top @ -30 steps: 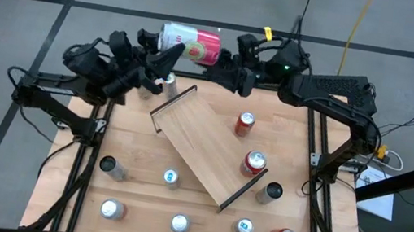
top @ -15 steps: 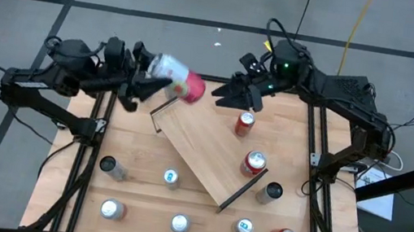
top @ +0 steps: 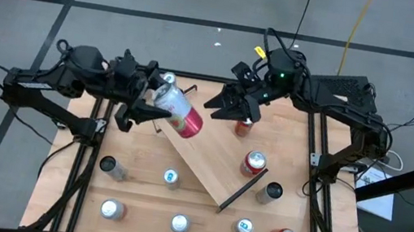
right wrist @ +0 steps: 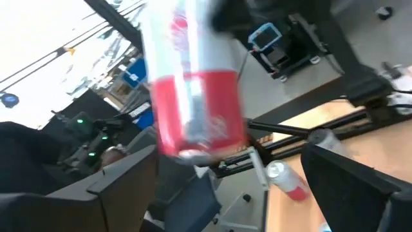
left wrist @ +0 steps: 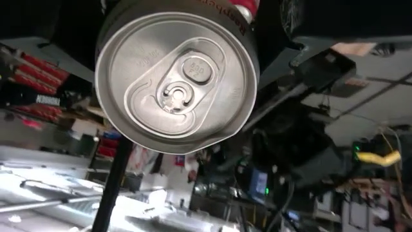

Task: Place canned beverage on shelf
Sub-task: Put the top pink white soda can on the shelf

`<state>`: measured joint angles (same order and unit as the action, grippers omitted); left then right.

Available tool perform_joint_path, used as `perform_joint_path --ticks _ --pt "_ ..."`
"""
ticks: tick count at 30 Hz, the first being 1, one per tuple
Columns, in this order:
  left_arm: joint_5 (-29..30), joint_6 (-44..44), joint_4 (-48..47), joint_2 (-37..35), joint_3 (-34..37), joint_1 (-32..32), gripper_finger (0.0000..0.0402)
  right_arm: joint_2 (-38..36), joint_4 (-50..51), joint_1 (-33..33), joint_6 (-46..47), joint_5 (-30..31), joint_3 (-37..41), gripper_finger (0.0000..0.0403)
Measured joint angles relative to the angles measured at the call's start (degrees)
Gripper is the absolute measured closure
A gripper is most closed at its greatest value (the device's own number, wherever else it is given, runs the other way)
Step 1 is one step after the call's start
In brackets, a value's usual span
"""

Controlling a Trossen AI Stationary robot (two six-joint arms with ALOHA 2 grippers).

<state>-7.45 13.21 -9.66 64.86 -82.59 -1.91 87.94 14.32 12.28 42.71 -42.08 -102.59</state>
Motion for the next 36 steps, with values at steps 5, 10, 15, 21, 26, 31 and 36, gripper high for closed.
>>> perform_joint_path --ticks 5,10,15,21,26,31,36 --pt "-2.1 0.0 -1.5 1.5 0.0 0.0 0.0116 1.0 -0.9 -0.5 0.4 -0.2 0.0 0.0045" --pt "-3.1 -0.5 -1.2 3.0 0.0 0.0 0.0116 2.1 -3.2 -1.6 0.1 -0.2 0.0 0.003" --pt "-3.5 -0.5 -1.4 4.4 0.0 0.0 0.0116 3.2 -3.1 -2.5 0.5 -3.3 0.0 0.0005" --pt "-4.4 -0.5 -0.7 5.2 0.0 0.0 0.0116 4.1 -3.2 -4.7 -0.1 -4.7 0.0 0.0008" --pt "-4.6 -0.4 0.0 5.9 0.0 0.0 0.0116 4.4 -3.2 -5.8 -2.8 -4.4 0.0 0.0009" --pt "-4.7 -0.5 2.6 6.8 0.0 0.0 0.0116 4.7 -3.4 -6.4 -3.8 -4.7 0.0 0.0009" --pt "-4.7 -0.5 3.5 7.2 0.0 0.0 0.0116 4.7 -3.4 -7.3 -5.9 -4.5 0.0 0.0009"
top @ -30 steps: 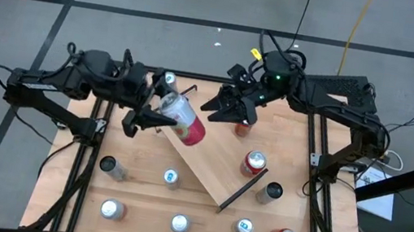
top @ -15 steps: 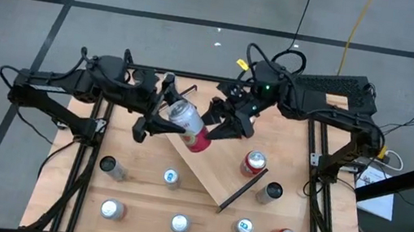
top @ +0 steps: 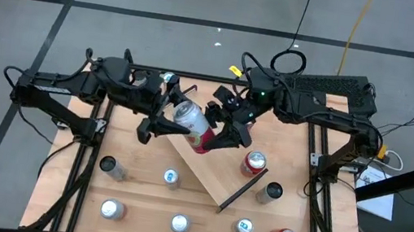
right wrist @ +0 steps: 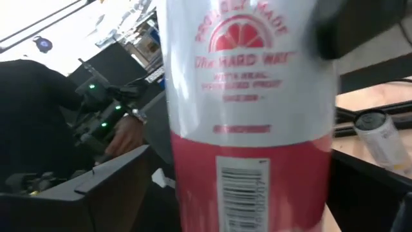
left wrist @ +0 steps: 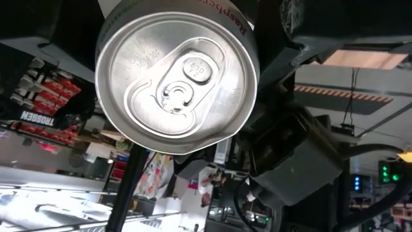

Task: Place canned beverage on shelf
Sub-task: Put the top pink white soda can on the shelf

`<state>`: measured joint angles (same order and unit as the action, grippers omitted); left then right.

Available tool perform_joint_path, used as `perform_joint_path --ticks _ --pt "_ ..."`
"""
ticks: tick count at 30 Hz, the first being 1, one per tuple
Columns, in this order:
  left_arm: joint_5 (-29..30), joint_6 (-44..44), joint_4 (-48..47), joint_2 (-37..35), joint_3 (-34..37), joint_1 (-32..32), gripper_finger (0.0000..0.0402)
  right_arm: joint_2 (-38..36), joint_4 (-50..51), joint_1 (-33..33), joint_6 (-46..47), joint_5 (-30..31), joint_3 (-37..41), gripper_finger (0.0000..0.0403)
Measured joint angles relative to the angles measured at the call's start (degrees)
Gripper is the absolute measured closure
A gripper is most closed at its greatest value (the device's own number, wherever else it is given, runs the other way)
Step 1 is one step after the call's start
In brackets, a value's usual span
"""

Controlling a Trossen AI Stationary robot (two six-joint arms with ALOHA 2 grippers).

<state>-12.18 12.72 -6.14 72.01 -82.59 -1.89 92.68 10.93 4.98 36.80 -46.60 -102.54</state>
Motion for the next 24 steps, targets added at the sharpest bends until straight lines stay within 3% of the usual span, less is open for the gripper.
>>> perform_joint_path --ticks 7,18,24 --pt "0.1 -0.1 1.4 0.9 0.0 0.0 0.0116 0.3 -0.2 -0.6 -1.4 1.9 0.0 0.0019" --pt "-0.1 0.1 1.9 1.4 0.0 0.0 0.0115 0.4 -2.4 -0.6 -2.0 3.1 0.0 0.0116" --pt "1.0 0.2 1.6 1.4 0.0 -0.1 0.0091 0.4 -2.4 -0.6 -2.9 2.9 0.0 0.013"
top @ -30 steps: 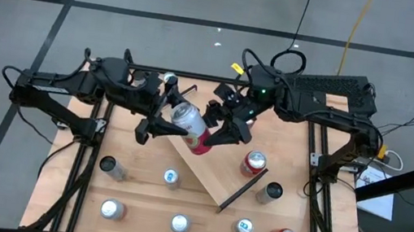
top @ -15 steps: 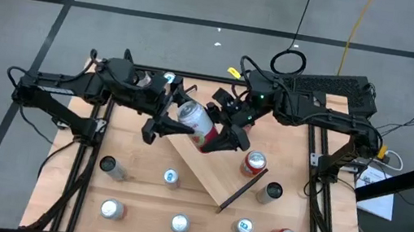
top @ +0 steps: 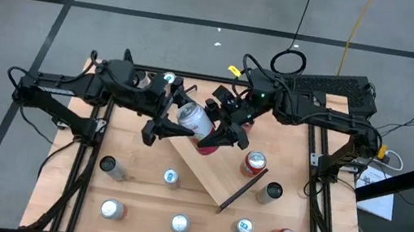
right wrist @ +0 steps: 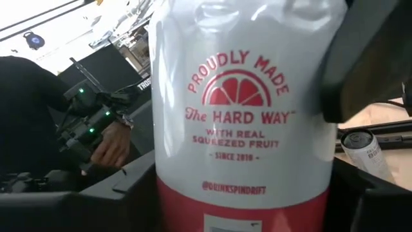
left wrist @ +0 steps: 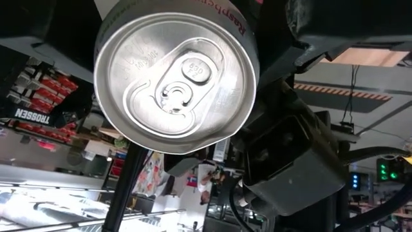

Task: Place canned beverage on shelf
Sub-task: Put the top pink white soda can on the shelf

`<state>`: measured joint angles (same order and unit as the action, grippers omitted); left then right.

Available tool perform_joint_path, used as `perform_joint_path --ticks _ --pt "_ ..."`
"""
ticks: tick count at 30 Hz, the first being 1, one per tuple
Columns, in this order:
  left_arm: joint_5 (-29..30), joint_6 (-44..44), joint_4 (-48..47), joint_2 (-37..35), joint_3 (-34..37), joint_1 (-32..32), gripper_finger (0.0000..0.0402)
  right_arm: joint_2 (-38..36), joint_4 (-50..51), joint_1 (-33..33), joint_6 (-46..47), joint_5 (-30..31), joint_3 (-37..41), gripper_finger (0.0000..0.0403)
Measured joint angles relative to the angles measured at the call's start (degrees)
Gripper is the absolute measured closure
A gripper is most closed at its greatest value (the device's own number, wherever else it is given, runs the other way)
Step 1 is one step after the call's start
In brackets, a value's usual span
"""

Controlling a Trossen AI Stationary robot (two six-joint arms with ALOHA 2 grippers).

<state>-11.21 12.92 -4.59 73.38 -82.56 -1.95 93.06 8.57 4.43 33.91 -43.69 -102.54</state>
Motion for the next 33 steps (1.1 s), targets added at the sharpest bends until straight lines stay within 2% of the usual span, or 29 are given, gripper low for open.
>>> perform_joint_path --ticks 12,19,24,29,33 --pt "10.0 7.5 -1.0 -0.4 0.0 -0.1 0.0006 -0.3 -0.2 3.0 -0.9 -0.2 0.0 0.0123" --pt "23.7 8.5 -1.4 -1.6 0.0 -0.8 0.0004 -1.5 -0.1 6.4 -2.8 1.2 0.0 0.0123" --pt "32.4 7.2 2.5 -1.8 0.0 -1.2 0.0004 -2.6 -0.2 8.2 -5.0 5.0 0.0 0.0123" --pt "39.8 7.3 6.6 -1.8 0.0 -1.1 0.0004 -3.2 -0.2 9.3 -10.1 12.4 0.0 0.0124" --pt "43.5 7.4 7.7 -1.4 0.0 -1.1 0.0004 -3.2 -0.1 9.4 -13.7 19.3 0.0 0.0124"
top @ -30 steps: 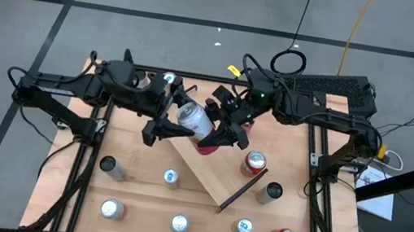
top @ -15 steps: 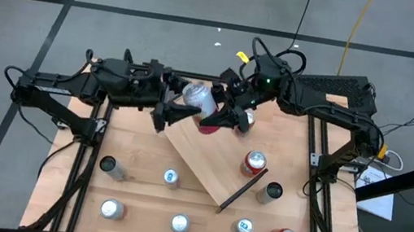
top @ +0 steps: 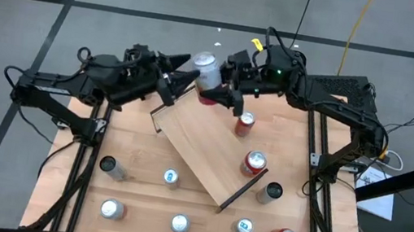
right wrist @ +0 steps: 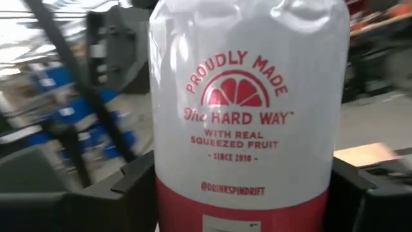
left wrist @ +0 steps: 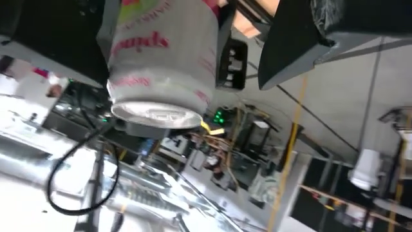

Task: Place canned beverage on shelf
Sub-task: Put the top pink white soda can on the shelf

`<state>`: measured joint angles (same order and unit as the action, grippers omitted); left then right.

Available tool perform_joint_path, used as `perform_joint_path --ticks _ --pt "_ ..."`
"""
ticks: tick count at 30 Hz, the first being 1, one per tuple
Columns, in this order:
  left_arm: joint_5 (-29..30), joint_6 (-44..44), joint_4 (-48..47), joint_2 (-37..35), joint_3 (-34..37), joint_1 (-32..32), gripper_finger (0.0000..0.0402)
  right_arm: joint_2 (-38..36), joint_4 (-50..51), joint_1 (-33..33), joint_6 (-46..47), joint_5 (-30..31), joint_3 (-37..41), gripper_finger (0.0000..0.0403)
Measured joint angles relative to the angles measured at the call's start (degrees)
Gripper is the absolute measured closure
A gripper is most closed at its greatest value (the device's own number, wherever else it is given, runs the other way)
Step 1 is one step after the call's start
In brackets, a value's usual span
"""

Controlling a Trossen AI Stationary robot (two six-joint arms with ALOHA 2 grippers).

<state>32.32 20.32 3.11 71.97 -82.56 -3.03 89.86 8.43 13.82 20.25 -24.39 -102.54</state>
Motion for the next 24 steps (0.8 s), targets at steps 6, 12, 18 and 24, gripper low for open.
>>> perform_joint_path --ticks 6,12,18,24 --pt "4.0 -0.9 1.5 3.0 0.0 0.0 0.0004 0.0 1.3 -0.5 -5.9 9.7 0.0 0.0124" --pt "5.5 -7.8 12.0 7.0 0.0 0.0 0.0004 0.0 3.5 -0.4 -9.9 13.1 0.0 0.0124" --pt "7.7 -8.8 14.4 9.5 0.0 1.6 0.0004 0.0 4.3 -0.4 -13.3 15.7 0.0 0.0124" --pt "6.6 -8.8 14.4 10.1 0.0 2.5 0.0008 0.0 5.9 -0.4 -15.2 15.3 0.0 0.0124"
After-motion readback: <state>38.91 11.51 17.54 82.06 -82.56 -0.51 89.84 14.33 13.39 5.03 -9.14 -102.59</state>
